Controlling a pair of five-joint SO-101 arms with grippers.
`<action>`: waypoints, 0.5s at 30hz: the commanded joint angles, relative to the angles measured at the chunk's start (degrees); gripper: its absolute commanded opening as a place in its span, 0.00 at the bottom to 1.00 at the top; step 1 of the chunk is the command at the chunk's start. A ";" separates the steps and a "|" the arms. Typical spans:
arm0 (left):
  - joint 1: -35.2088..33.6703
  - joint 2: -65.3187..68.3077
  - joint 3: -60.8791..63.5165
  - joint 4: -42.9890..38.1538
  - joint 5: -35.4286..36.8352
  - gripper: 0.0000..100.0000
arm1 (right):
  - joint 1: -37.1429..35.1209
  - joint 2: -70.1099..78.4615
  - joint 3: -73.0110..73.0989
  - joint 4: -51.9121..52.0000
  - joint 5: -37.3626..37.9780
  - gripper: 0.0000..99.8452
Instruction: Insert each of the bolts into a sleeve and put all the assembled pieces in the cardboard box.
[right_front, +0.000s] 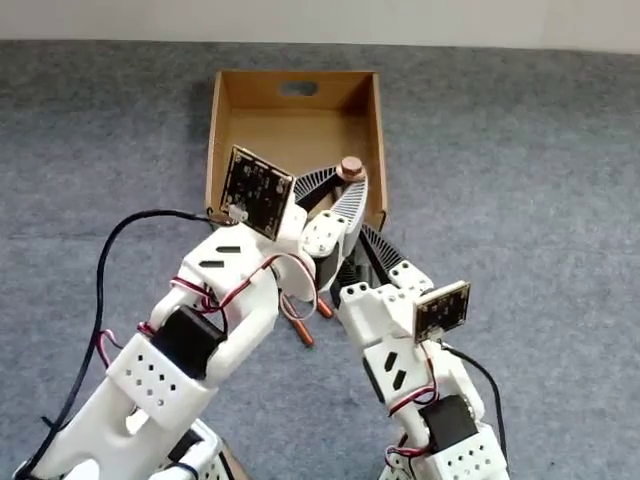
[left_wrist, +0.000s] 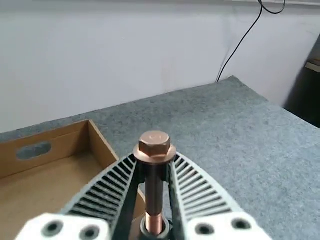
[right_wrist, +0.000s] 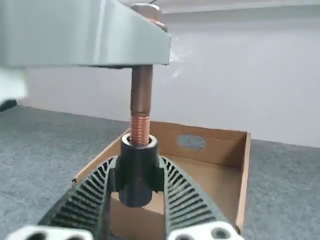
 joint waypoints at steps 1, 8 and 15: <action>0.13 -0.22 -0.57 0.00 0.44 0.01 | -0.22 -0.57 6.90 -1.36 -0.44 0.01; 0.04 -0.66 -0.66 0.35 0.44 0.01 | -0.22 -0.57 6.90 -1.27 -0.44 0.01; -2.77 -0.31 -0.66 3.60 0.44 0.01 | -0.22 -0.57 6.90 -1.27 -0.44 0.01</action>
